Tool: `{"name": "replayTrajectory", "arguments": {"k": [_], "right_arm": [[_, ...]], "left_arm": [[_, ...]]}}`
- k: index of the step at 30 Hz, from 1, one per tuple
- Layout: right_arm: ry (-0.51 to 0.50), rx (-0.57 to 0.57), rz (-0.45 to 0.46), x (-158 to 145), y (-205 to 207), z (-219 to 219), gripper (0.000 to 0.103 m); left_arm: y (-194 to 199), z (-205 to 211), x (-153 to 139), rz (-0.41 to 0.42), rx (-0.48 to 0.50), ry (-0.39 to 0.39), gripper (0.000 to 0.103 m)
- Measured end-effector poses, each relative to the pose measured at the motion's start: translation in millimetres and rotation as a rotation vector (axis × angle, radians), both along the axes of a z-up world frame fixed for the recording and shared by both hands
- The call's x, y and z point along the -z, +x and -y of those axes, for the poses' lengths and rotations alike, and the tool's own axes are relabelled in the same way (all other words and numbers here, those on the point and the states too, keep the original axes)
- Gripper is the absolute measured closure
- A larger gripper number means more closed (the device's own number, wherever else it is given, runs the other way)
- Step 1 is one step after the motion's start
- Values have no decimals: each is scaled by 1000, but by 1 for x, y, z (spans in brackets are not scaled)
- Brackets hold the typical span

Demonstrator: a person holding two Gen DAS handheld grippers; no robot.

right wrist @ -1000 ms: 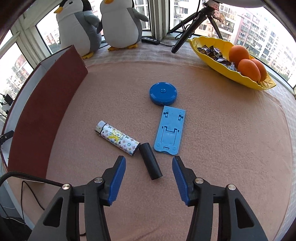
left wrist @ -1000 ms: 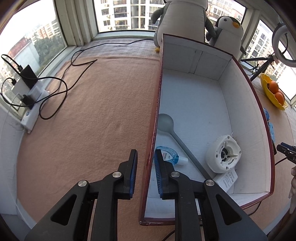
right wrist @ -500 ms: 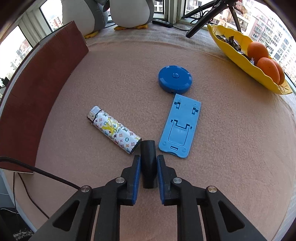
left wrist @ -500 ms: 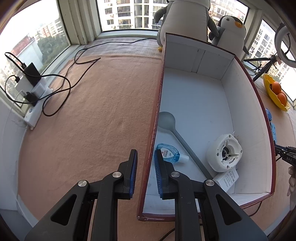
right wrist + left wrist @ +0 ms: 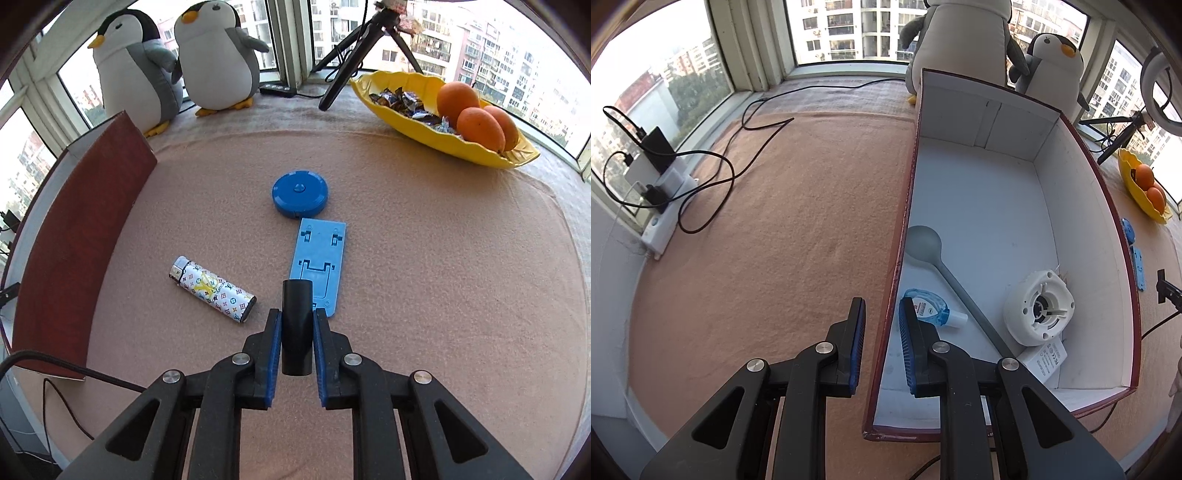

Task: Organize rigid objects
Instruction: 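Close the right tool on the black cylinder and lift it, then carry the black cylinder into the white box and open the right tool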

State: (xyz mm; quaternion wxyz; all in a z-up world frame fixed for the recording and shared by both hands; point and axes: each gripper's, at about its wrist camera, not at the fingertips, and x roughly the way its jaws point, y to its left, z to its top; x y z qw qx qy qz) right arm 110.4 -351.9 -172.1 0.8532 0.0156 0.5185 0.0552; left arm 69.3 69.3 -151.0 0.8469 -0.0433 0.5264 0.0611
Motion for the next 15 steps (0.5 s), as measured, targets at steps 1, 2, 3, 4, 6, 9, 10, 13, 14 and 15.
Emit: {"name": "replayTrajectory", "arguments": {"k": [1,2,3,4,6,9,10,13,14,15], "right_arm": [[1,1,21,-7,-1,-2,88],[4,-1,41,-14,-3,-5,88],[6,-7,59,-20,-2,-10,88],[8,-15,76,-26,-2,-15,88],[8,-37,108,-38,-5,-27,88],[13,-77,150,-54,-9,-47,88],[17,-92,162,-60,-11,-54,88],[29,-137,187,-72,-14,-77,88],[31,-151,194,-75,-15,-84,88],[34,-165,200,-78,-16,-91,88]], "left_arm": [[0,0,0,1,2,-1,86],[0,1,-1,4,3,-2,86],[0,1,-1,7,4,-2,86],[0,1,-2,9,5,-3,86],[0,0,-2,13,5,-8,86],[0,-2,-4,20,5,-14,86],[0,-2,-4,24,5,-16,86],[0,-3,-6,34,6,-22,86],[1,-4,-6,36,8,-23,86],[1,-4,-7,40,9,-24,86]]}}
